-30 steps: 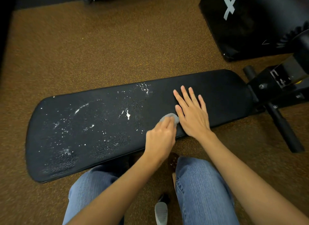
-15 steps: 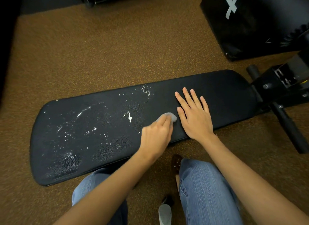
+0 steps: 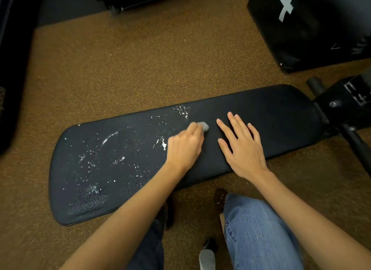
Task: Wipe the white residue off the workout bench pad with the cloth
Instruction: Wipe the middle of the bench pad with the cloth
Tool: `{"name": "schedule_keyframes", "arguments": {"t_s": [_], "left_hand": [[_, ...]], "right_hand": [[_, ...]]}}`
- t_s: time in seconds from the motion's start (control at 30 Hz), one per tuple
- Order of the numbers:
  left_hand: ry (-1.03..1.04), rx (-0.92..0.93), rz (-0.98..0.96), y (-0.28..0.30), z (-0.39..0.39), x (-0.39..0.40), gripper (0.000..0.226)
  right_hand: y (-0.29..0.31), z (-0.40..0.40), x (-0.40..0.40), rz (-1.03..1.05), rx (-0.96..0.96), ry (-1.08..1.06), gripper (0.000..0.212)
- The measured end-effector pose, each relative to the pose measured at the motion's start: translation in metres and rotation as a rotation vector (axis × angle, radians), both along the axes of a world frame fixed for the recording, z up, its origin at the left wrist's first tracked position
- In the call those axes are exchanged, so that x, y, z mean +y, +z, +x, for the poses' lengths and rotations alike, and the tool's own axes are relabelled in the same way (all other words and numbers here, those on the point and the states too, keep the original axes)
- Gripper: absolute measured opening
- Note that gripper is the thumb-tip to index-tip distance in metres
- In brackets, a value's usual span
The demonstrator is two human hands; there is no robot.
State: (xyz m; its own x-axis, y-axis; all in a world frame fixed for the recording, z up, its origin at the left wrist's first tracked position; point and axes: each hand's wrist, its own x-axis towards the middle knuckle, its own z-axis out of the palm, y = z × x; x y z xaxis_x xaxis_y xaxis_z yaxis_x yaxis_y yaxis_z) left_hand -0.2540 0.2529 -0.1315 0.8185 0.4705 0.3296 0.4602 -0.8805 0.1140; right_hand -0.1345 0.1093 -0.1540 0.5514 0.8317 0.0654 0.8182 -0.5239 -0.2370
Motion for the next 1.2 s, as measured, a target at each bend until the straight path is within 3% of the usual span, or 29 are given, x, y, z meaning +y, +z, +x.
{"name": "schedule_keyframes", "arguments": {"t_s": [0.17,0.3,0.4,0.6,0.77,0.87,1.03,1.2], "left_hand": [[0.198,-0.077,-0.111,0.002,0.019,0.027,0.006],[0.096,-0.049,-0.18,0.004,-0.001,-0.007,0.005],[0.033,-0.028,-0.113,0.004,0.006,0.012,0.013],[0.201,-0.084,-0.152,0.01,0.032,0.045,0.009],[0.033,-0.029,-0.156,0.005,0.002,0.007,0.008],[-0.012,-0.019,-0.096,0.004,0.008,0.026,0.012],[0.195,-0.086,-0.154,0.01,0.03,0.054,0.014],[-0.026,-0.058,-0.215,0.006,-0.003,-0.004,0.008]], "right_hand": [[0.015,-0.001,0.004,-0.11,0.037,0.01,0.053],[0.028,-0.003,0.009,-0.256,0.088,0.009,0.058],[0.021,-0.009,0.007,-0.216,0.041,-0.013,0.058],[0.014,-0.009,0.006,-0.166,0.031,-0.018,0.056],[0.014,-0.01,0.006,-0.174,0.042,-0.023,0.057],[0.015,-0.008,0.005,-0.172,0.057,-0.015,0.057],[0.015,-0.008,0.004,-0.185,0.083,-0.016,0.056],[0.013,-0.008,0.003,-0.177,0.061,-0.02,0.057]]}}
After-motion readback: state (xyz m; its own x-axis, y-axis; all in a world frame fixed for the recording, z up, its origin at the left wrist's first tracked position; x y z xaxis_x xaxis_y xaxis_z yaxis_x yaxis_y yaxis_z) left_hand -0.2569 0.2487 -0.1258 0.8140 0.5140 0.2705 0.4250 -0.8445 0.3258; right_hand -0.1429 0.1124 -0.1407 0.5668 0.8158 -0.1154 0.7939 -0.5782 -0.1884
